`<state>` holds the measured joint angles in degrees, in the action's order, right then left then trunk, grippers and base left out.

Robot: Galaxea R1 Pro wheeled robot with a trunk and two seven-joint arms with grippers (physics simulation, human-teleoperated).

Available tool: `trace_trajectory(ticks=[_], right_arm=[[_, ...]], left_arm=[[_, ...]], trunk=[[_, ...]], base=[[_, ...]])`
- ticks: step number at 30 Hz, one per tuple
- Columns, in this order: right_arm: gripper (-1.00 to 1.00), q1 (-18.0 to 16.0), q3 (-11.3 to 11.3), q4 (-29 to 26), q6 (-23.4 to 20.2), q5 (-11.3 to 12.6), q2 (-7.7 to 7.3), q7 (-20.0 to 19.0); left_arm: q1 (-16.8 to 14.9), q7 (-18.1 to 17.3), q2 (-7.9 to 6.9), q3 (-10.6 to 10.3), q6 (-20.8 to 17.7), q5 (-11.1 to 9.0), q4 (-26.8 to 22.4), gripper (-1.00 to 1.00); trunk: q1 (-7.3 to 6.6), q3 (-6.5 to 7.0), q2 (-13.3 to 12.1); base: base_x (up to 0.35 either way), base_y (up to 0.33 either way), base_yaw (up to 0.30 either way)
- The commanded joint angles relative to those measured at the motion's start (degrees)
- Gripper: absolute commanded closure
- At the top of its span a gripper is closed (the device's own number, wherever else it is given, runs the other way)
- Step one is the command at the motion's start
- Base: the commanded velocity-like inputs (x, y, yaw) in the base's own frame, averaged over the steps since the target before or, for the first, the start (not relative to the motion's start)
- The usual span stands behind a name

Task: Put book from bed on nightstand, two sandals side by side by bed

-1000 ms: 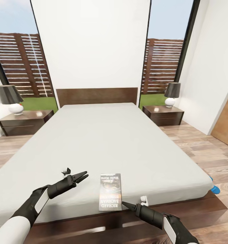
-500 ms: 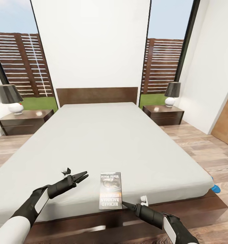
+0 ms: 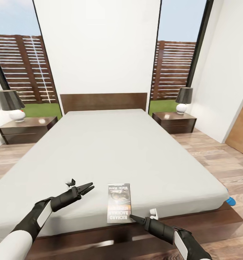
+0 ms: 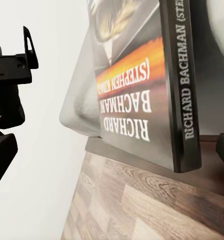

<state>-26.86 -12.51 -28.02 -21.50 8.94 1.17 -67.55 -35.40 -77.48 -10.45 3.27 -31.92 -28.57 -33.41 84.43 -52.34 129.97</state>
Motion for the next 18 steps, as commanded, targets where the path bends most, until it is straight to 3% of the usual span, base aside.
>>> trace_trajectory(ticks=[1,18], right_arm=[[-1.00,0.0,-0.3,0.0,-0.6,-0.1,0.06,-0.2],[-1.00,0.0,-0.3,0.0,-0.6,-0.1,0.06,-0.2]], left_arm=[[0.0,-0.1,-0.01,0.0,-0.6,-0.2,0.0,-1.00],[0.0,-0.1,-0.01,0.0,-0.6,-0.2,0.0,-1.00]], trunk=[[-0.01,-0.05,0.0],[-0.01,-0.05,0.0]], base=[[0.000,0.192,0.000],[0.000,0.024,0.000]])
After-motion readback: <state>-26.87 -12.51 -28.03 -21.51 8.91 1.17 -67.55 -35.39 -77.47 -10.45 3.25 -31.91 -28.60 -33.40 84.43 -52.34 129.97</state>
